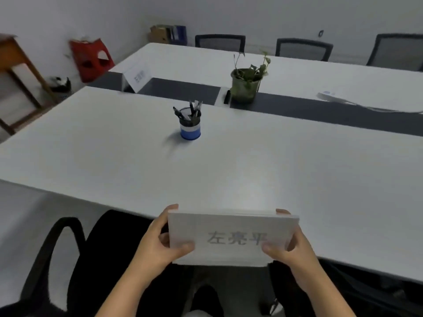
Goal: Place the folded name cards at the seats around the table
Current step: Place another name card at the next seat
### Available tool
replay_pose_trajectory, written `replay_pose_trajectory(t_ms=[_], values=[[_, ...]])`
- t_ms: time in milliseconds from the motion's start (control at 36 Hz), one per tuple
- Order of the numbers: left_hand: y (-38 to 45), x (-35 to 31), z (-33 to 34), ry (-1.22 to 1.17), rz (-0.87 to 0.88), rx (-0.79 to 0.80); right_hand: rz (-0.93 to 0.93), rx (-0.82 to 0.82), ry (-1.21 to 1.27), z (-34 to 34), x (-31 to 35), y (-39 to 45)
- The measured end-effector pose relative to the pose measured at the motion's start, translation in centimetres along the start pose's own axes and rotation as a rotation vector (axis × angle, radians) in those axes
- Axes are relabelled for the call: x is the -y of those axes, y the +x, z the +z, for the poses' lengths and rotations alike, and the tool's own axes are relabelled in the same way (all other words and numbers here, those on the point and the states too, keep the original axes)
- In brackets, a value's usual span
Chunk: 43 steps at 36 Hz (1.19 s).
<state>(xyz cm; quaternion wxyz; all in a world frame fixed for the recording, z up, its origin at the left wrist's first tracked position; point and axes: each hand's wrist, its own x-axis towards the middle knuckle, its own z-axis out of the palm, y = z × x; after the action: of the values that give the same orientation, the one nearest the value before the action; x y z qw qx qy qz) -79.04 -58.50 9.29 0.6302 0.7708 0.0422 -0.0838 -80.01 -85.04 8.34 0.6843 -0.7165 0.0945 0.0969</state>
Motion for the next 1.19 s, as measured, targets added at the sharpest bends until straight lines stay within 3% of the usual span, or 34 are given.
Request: replay_pose_trajectory(t_ms=[250,500,750,917,1194], values=[[13.6,-1.8,-0.7,-0.017,-0.067,0.112,-0.029,-0.081,0.000,-0.1,3.3,11.6],[21.1,-2.0,0.5,0.011,-0.076,0.113,-0.003,-0.110,0.010,-1.0,4.4,19.2],[24.7,-2.8,1.6,0.100,-0.091,0.101,-0.084,-0.117,-0.311,-3.2,6.4,23.0],[24.9,-2.7,1.5,0.220,-0.007,0.059,-0.108,-0.152,-0.331,-3.4,5.8,22.9],[23.5,-6.0,-1.2,-0.016,0.162,-0.098,-0.351,-0.246,-0.396,-1.0,11.9,21.2]])
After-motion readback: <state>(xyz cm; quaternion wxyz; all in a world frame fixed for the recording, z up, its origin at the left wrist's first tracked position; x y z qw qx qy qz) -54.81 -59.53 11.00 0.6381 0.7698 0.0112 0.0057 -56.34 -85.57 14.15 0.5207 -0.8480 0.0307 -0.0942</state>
